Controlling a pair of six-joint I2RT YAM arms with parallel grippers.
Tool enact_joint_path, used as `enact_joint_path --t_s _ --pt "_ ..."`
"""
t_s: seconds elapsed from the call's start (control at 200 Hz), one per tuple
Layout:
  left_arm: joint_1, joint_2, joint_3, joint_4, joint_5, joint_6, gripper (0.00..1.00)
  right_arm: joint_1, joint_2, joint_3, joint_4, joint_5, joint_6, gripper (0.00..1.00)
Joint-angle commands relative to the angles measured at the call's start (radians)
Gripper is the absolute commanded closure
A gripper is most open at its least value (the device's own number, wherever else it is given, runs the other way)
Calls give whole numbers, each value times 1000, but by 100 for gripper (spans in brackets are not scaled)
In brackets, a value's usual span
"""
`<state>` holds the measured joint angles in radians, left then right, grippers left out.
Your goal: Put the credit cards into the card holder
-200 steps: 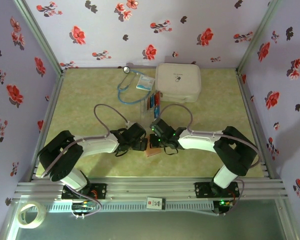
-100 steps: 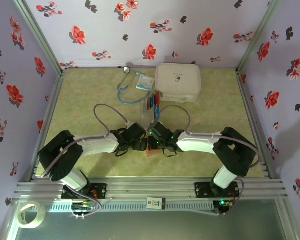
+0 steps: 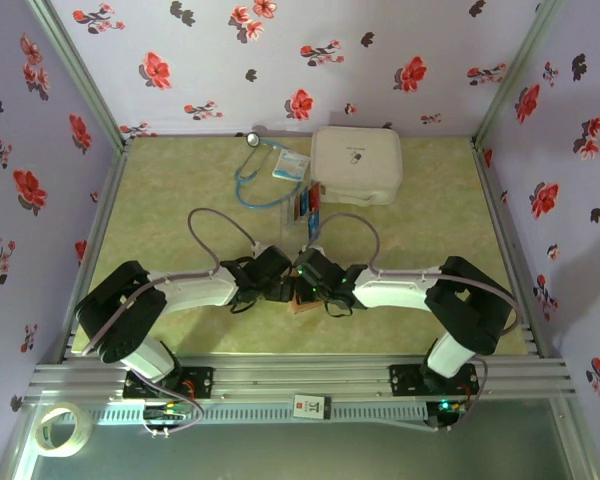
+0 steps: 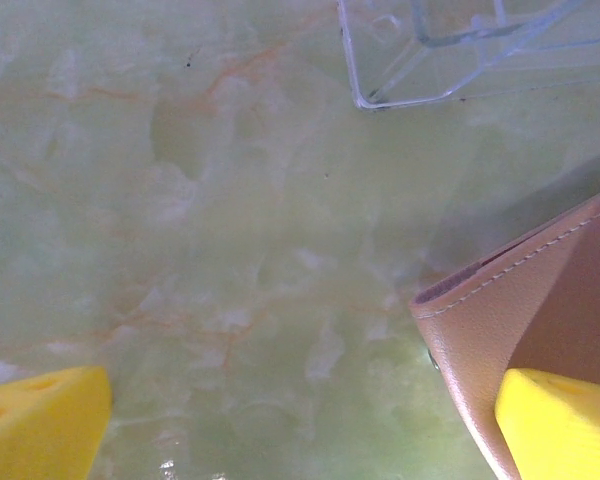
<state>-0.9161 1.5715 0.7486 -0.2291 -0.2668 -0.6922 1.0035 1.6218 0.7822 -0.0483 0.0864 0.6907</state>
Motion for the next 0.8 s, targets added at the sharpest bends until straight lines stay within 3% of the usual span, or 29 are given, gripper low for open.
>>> enact_joint_path --t_s 0.0,0.64,0.795 --pt "-6 28 -27 -36 -7 10 0 35 61 -69 -152 -52 16 100" --pt "-4 10 -5 -32 22 47 0 90 -33 -120 -118 -17 131 100" --pt "-4 9 26 -47 23 56 0 94 -52 -102 -133 7 142 70"
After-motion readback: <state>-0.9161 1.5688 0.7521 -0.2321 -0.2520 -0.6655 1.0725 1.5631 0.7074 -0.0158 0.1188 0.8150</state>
